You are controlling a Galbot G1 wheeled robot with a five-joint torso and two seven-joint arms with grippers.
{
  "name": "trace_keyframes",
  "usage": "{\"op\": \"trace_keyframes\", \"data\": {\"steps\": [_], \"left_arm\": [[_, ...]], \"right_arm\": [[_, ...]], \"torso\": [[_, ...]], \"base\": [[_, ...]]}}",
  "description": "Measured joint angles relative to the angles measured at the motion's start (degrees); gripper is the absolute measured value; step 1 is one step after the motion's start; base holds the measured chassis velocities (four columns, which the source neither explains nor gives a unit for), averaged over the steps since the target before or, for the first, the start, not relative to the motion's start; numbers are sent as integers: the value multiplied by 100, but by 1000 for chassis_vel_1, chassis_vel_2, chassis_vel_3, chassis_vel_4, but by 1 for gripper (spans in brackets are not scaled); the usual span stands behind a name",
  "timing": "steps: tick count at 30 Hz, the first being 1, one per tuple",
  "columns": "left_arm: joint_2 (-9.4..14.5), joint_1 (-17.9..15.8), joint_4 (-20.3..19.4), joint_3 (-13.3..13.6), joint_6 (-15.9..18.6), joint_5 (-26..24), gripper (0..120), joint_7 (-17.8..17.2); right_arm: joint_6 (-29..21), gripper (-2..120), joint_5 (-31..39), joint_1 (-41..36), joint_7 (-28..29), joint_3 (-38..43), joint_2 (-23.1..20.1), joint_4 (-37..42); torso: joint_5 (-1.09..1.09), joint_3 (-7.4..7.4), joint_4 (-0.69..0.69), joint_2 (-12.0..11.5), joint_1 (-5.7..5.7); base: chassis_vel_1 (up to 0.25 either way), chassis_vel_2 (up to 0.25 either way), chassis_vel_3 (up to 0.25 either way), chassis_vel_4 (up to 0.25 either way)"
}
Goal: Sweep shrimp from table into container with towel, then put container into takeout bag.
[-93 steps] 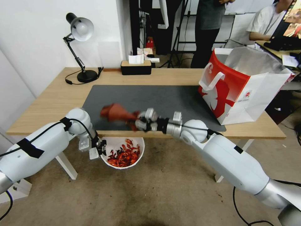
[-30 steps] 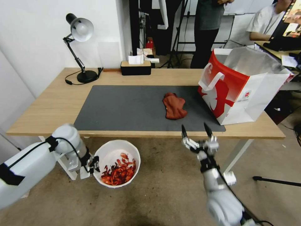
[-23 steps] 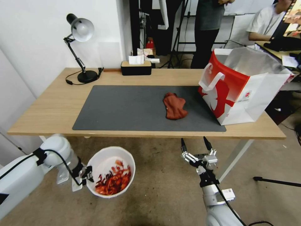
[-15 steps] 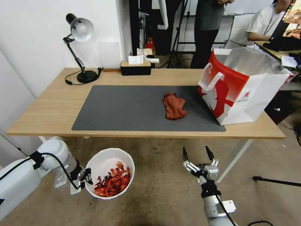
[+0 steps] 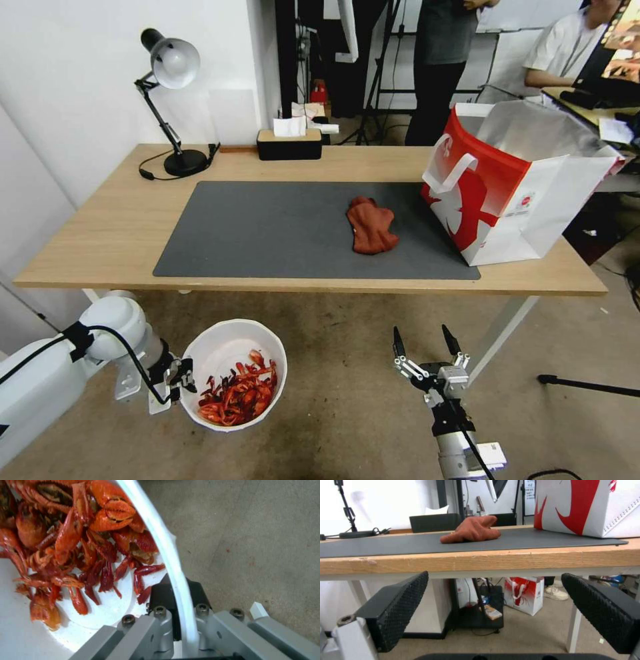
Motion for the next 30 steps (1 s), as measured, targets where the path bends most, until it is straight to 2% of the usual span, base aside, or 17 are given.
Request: {"op": "trace_keyframes", "data": {"steps": [10,13,14,15,16,19,20,22,23,25,26,29,30], "left_arm": [[91,8,-78,-2,0,-33,0,-27],[286,12,-282,-43,0,-203,0,-28],[286,12,-282,-43,0,-203,0,-28],[414,-16,-391,-74,0,-316,0,-28],[414,-16,-391,-74,0,-316,0,-28],[891,-39,-740,-109,2,-627,0,-76],[891,-39,-740,-109,2,-627,0,-76],[1142,-58,-996,-192,39,-868,0,-110],[1142,-58,-996,-192,39,-868,0,-110],[1398,-163,-1312,-336,185,-1278,0,-115],[1398,-163,-1312,-336,185,-1278,0,-115],[1776,-368,-1786,-542,524,-1983,0,-157],[1776,-368,-1786,-542,524,-1983,0,-157]], "right_arm": [[-20,100,0,25,-5,-6,1,-9],[-28,100,0,58,-11,-12,-13,-25],[-28,100,0,58,-11,-12,-13,-25],[-29,100,0,65,-14,-18,-14,-34],[-29,100,0,65,-14,-18,-14,-34],[-34,100,0,90,-16,-33,-12,-69],[-34,100,0,90,-16,-33,-12,-69],[-38,100,0,115,-20,-45,0,-87],[-38,100,0,115,-20,-45,0,-87],[-41,100,-2,131,-23,-58,5,-93],[-41,100,-2,131,-23,-58,5,-93],[-41,100,-6,121,-23,-59,-3,-90],[-41,100,-6,121,-23,-59,-3,-90]], "torso": [[-1,0,0,0,0],[-1,0,0,0,0],[-1,0,0,0,0],[-1,0,0,0,0],[-1,0,0,0,0],[1,0,1,0,0],[1,0,1,0,0],[0,0,0,0,0],[0,0,0,0,0],[0,0,0,0,0],[0,0,0,0,0],[0,0,0,0,0],[0,0,0,0,0]], "base": [[0,0,0,0],[0,0,0,0],[0,0,0,0],[0,0,0,0],[0,0,0,0],[0,0,0,0],[0,0,0,0],[0,0,0,0],[0,0,0,0],[0,0,0,0],[0,0,0,0],[0,0,0,0],[0,0,0,0]]}}
